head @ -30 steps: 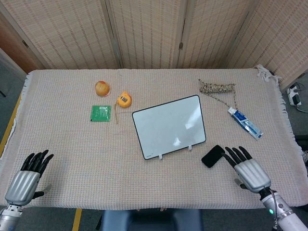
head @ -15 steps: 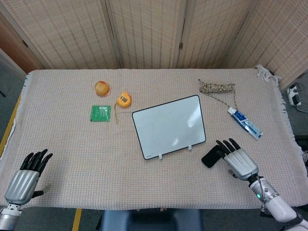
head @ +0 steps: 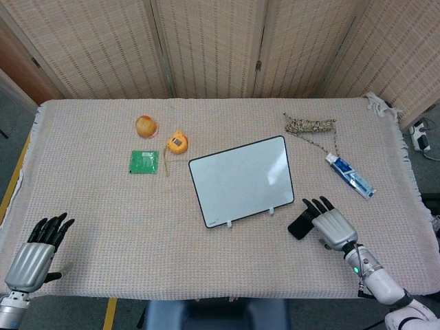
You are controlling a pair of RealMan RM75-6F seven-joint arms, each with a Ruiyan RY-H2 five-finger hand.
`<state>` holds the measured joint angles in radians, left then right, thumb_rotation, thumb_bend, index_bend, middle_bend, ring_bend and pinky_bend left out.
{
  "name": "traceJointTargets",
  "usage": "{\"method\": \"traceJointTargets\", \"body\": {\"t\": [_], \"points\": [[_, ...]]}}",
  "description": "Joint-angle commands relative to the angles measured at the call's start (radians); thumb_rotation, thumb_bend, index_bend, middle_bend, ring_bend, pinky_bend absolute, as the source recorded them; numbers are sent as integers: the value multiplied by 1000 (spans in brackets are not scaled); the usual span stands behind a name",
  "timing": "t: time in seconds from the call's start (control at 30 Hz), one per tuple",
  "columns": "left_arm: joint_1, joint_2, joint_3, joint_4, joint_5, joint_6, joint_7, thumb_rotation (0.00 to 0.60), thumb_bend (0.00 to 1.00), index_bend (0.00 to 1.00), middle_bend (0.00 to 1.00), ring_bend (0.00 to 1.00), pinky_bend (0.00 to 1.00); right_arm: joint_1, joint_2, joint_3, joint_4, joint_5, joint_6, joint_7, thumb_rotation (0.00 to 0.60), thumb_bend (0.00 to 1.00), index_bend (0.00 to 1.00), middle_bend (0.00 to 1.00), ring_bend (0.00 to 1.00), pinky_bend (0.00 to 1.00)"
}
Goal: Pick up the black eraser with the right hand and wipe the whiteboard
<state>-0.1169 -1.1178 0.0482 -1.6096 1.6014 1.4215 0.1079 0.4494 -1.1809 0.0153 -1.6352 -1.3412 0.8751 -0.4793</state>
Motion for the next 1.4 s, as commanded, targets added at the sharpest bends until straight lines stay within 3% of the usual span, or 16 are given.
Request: {"method": "traceJointTargets", "body": {"t": [0.03,0.63,0.9,1.13,1.4], "points": [[-2,0,0,0,-3,-7,3,600,237,0,0,0,0,11,-11,0,14,13,-10,5,600,314,216,0,0,0],[-13,-2,-4,1,-25,-30,8,600,238,0,0,0,0,68,-109,1,141,39,-42,62,600,313,218,0,0,0],[-13,0,-4,2,-24,-28,1,600,237,0,0,0,0,80,-150,1,189,37,-32,80,600,314,346,1,27,0],[-11,0,-4,1,-22,-24,2,600,238,0,0,0,0,69,-199,6,242,2,47,88,600,314,596,79,103,0],[-12,-1,-3,0,-23,-25,7,600,238,0,0,0,0,21,-183,18,199,-95,226,154,600,314,621,114,135,0]]}}
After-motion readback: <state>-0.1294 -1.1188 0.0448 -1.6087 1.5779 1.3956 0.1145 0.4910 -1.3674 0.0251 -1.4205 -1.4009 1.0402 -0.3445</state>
